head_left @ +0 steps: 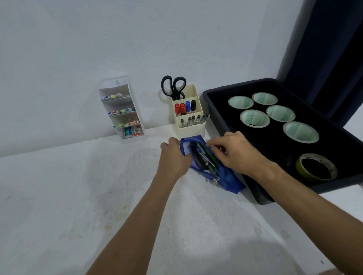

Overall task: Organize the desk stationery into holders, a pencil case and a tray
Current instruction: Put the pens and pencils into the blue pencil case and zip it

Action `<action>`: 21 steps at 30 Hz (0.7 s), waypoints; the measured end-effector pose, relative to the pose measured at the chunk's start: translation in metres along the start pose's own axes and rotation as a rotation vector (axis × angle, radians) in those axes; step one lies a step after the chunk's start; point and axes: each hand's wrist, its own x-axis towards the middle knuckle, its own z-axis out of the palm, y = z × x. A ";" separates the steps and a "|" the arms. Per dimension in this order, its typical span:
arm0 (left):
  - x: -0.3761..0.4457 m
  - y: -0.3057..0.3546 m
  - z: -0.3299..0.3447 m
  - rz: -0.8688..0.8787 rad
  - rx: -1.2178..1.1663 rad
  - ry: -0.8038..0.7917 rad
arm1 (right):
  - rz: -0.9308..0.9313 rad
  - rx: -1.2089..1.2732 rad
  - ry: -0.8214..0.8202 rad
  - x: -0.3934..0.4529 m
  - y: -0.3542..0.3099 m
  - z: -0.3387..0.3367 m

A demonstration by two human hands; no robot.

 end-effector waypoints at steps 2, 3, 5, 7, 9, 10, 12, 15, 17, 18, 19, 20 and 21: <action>0.007 -0.006 -0.001 -0.083 -0.019 -0.024 | -0.002 -0.010 -0.032 0.001 0.000 -0.001; 0.011 -0.009 -0.001 -0.100 -0.040 -0.061 | 0.004 -0.011 -0.052 0.001 -0.001 -0.001; 0.015 -0.014 0.000 -0.097 -0.069 -0.130 | 0.010 0.015 -0.080 0.001 0.000 -0.002; 0.017 -0.017 -0.002 -0.092 -0.092 -0.153 | 0.030 0.091 -0.103 0.002 -0.001 -0.003; 0.020 -0.020 -0.008 -0.066 -0.121 -0.109 | 0.068 0.164 -0.110 0.004 -0.003 -0.005; 0.021 -0.021 -0.013 -0.050 -0.132 -0.083 | 0.095 0.199 -0.096 0.004 -0.006 -0.006; 0.022 -0.022 -0.028 -0.022 -0.161 -0.030 | 0.165 0.283 -0.039 0.006 -0.013 -0.007; 0.019 -0.021 -0.054 -0.044 -0.150 0.089 | 0.294 0.388 -0.033 0.003 -0.031 0.001; 0.019 -0.024 -0.070 -0.093 -0.113 0.154 | 0.372 0.488 -0.184 0.000 -0.046 0.010; 0.020 -0.029 -0.076 -0.129 -0.097 0.179 | 0.405 0.558 -0.294 -0.003 -0.053 0.014; 0.021 -0.035 -0.082 -0.169 -0.086 0.198 | 0.414 0.598 -0.395 -0.005 -0.058 0.017; 0.021 -0.042 -0.087 -0.212 -0.082 0.212 | 0.397 0.595 -0.474 -0.007 -0.061 0.019; 0.021 -0.050 -0.091 -0.251 -0.081 0.225 | 0.368 0.563 -0.527 -0.009 -0.062 0.023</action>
